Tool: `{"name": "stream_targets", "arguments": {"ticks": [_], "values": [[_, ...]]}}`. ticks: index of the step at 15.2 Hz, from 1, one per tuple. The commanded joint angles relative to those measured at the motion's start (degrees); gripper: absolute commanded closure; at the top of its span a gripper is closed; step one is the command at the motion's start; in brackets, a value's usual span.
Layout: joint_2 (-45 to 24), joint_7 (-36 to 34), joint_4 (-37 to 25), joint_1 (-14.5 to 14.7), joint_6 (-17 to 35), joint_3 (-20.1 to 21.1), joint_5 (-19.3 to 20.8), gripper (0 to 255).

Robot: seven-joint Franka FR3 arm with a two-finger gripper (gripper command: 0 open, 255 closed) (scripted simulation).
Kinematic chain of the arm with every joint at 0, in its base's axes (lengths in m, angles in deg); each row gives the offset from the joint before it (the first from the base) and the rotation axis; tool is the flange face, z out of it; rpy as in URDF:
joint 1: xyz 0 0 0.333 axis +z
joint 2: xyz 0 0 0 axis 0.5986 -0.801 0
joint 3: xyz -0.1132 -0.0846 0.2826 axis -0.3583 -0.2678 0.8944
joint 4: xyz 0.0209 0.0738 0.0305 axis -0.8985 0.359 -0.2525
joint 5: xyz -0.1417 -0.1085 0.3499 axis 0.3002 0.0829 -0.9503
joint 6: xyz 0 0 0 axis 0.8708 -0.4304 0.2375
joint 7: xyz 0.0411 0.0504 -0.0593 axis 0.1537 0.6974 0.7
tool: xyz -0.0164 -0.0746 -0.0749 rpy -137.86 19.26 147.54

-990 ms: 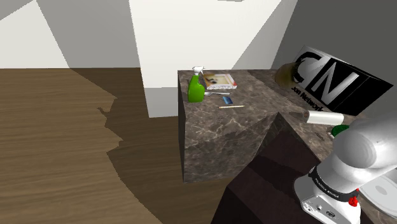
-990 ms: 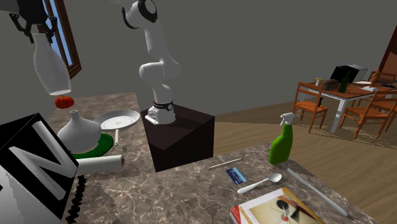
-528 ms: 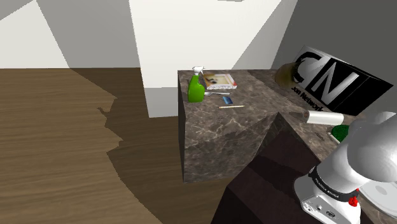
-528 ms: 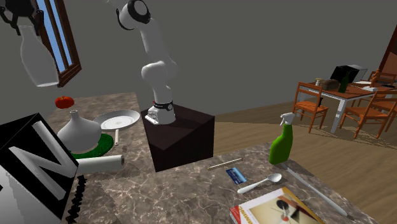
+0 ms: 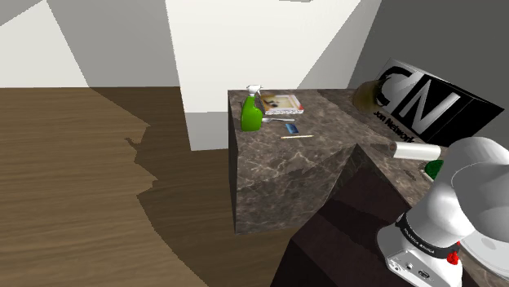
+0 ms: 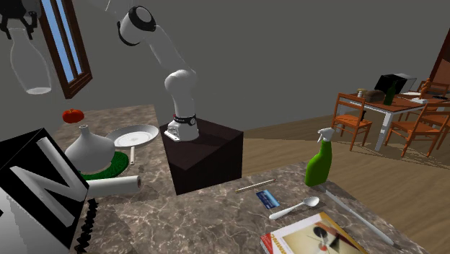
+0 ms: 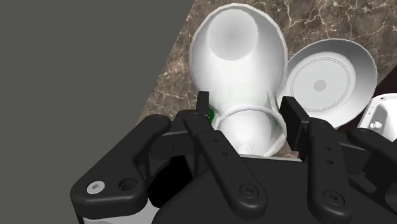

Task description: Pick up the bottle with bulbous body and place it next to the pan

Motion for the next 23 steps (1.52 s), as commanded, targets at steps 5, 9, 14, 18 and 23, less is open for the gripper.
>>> {"name": "stream_targets", "arguments": {"ticks": [5,9,14,18,23], "values": [[-2.80,-1.15,12.00,-9.33,7.55,3.53,-3.85,255],[-4.23,-1.59,18.41,-14.09,11.93,5.39,-5.60,255],[-5.50,-2.00,25.12,-18.75,16.86,7.24,-7.04,255],[-6.16,-2.33,29.76,-21.67,20.47,8.38,-7.72,255],[-6.59,-2.83,34.87,-24.45,24.66,9.38,-8.07,255]]}}
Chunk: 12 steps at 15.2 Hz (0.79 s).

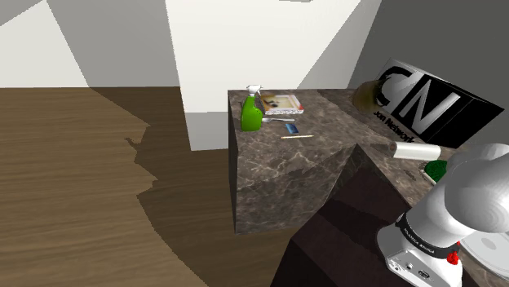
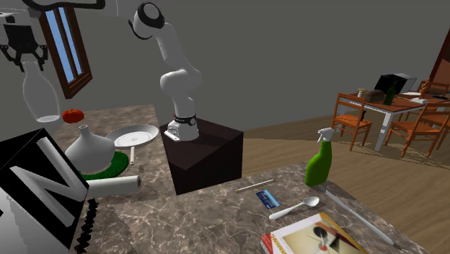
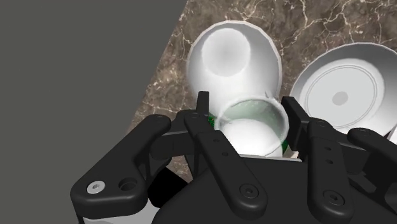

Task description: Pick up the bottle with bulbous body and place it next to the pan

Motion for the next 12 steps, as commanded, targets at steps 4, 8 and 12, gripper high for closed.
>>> {"name": "stream_targets", "arguments": {"ticks": [4,8,12], "values": [[-0.12,-0.62,4.61,-2.08,3.99,0.62,0.04,255],[0.05,-1.20,7.89,-3.16,6.97,0.71,0.39,255],[0.42,-1.88,10.87,-3.76,9.81,0.47,0.99,255]]}}
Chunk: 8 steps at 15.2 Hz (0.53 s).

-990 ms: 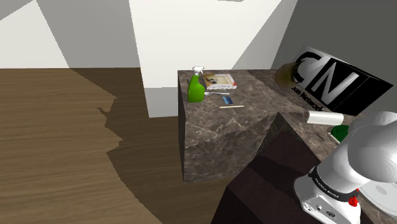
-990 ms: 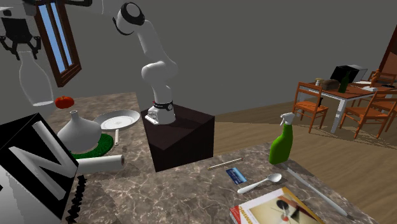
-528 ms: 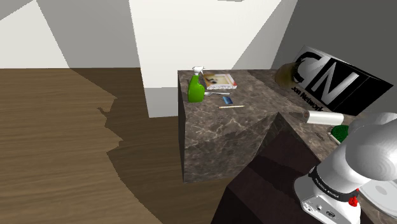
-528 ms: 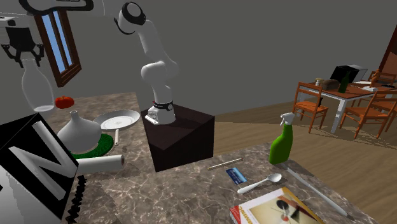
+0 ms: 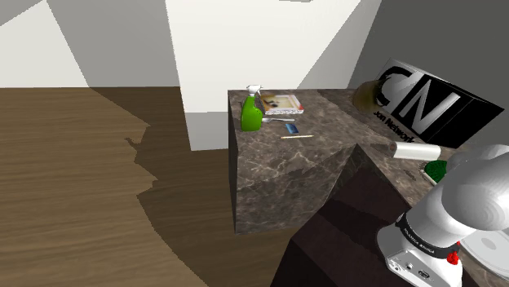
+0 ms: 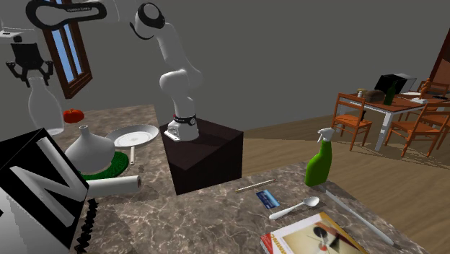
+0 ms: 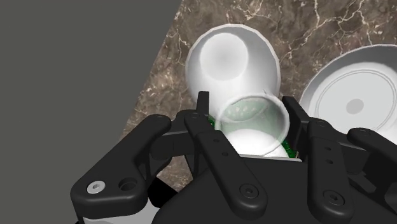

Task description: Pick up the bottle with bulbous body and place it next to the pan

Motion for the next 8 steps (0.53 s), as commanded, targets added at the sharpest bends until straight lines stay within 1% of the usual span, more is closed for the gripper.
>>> {"name": "stream_targets", "arguments": {"ticks": [1,8], "values": [[0.13,-0.26,1.64,-0.54,1.57,-0.04,0.29,255],[1.27,-1.72,6.06,-0.45,6.18,-1.36,1.96,255]]}}
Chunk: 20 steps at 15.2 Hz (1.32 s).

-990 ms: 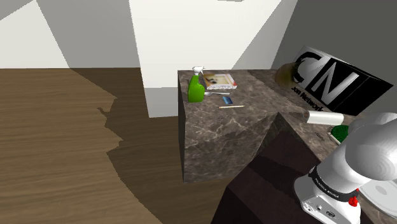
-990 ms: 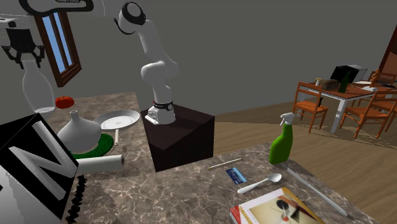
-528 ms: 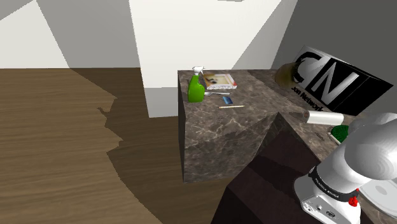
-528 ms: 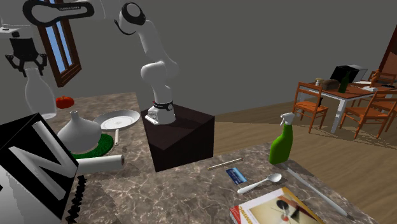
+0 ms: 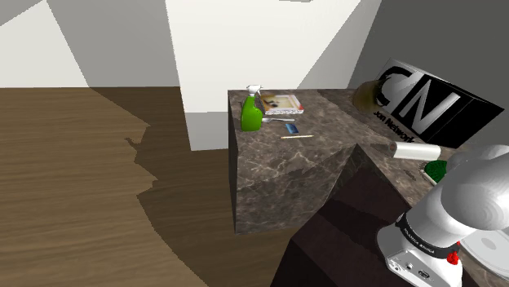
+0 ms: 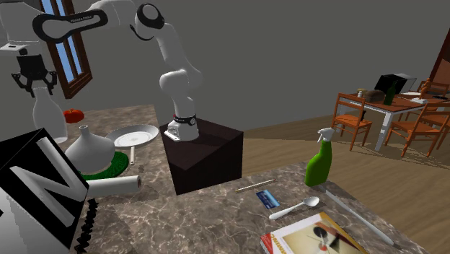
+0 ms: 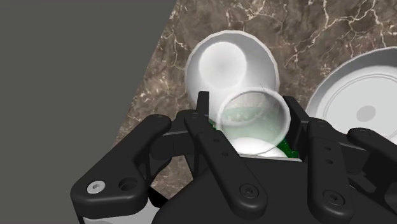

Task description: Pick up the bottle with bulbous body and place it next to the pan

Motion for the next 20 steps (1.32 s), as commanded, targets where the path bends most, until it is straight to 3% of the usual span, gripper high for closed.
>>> {"name": "stream_targets", "arguments": {"ticks": [1,13,20], "values": [[0.49,-0.47,0.93,0.40,1.18,-0.65,0.64,255],[3.55,-3.62,6.58,2.83,8.23,-4.93,4.92,255],[3.71,-3.77,6.78,2.97,8.52,-5.15,5.14,255]]}}
